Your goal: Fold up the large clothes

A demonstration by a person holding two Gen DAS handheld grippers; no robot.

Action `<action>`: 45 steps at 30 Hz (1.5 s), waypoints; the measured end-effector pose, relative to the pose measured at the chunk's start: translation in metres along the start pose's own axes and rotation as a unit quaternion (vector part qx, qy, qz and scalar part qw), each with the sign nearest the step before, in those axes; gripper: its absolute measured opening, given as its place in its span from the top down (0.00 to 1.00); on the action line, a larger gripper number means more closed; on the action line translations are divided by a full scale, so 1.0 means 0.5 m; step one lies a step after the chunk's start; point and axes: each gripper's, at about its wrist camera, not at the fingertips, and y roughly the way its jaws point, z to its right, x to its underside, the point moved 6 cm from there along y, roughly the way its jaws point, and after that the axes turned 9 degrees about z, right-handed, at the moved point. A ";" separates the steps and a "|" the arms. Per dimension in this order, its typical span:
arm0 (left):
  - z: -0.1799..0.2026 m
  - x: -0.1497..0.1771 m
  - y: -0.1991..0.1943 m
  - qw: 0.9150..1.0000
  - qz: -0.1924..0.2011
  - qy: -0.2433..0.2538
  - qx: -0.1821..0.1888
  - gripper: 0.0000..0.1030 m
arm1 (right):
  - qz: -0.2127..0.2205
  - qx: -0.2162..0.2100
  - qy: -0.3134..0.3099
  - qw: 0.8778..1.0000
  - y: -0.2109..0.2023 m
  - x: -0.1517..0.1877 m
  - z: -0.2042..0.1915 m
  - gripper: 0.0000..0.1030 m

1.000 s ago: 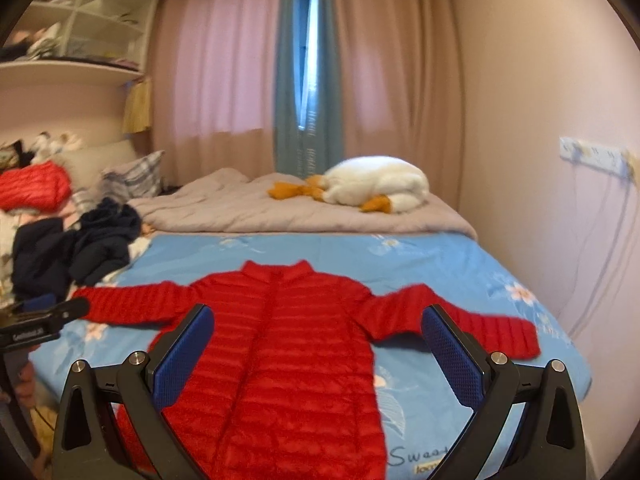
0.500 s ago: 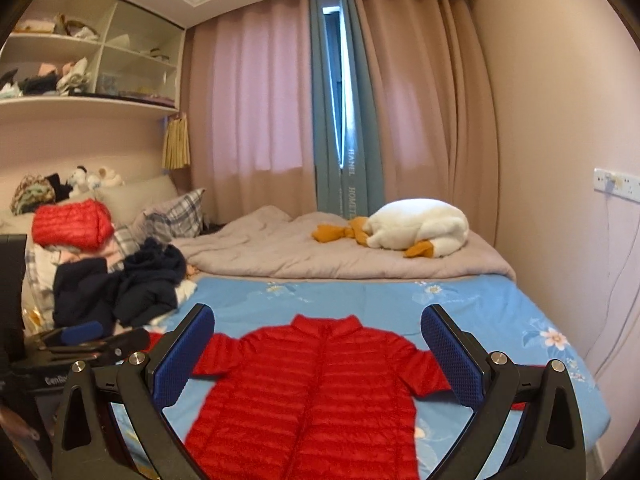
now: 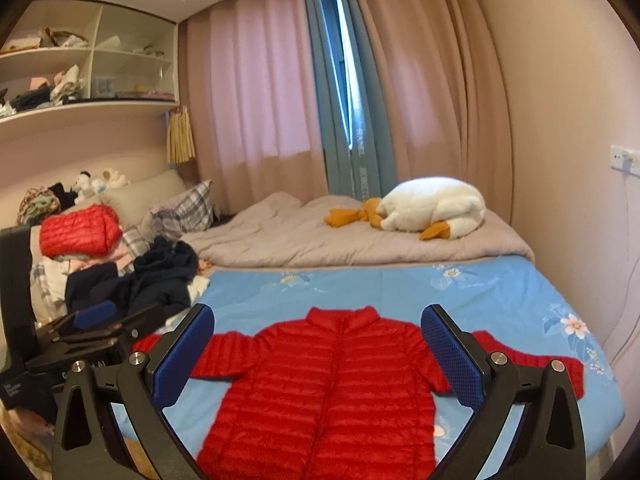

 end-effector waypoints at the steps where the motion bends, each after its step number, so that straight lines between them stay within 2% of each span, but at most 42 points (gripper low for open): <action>1: -0.006 0.005 0.007 1.000 -0.001 0.002 -0.003 0.00 | -0.004 -0.006 0.003 1.000 0.003 0.005 0.001 0.01; 8: -0.025 0.039 0.043 1.000 0.005 -0.002 -0.005 0.00 | -0.039 -0.005 0.003 0.999 0.048 0.029 0.011 0.01; 15: -0.032 0.081 0.098 0.999 -0.042 -0.011 0.017 0.00 | -0.067 0.001 0.007 0.998 0.087 0.045 0.025 0.01; 25: -0.058 0.142 0.162 0.996 -0.090 -0.020 0.006 0.01 | -0.101 0.016 0.026 0.994 0.137 0.075 0.046 0.01; 28: -0.072 0.152 0.175 0.995 -0.101 -0.021 -0.010 0.01 | -0.117 0.021 0.030 0.993 0.158 0.084 0.049 0.01; 38: -0.082 0.165 0.192 0.993 -0.115 -0.027 -0.008 0.00 | -0.125 0.037 0.034 0.991 0.179 0.092 0.059 0.01; 45: -0.076 0.173 0.198 0.991 -0.126 -0.034 0.010 0.01 | -0.128 0.041 0.045 0.990 0.186 0.098 0.071 0.01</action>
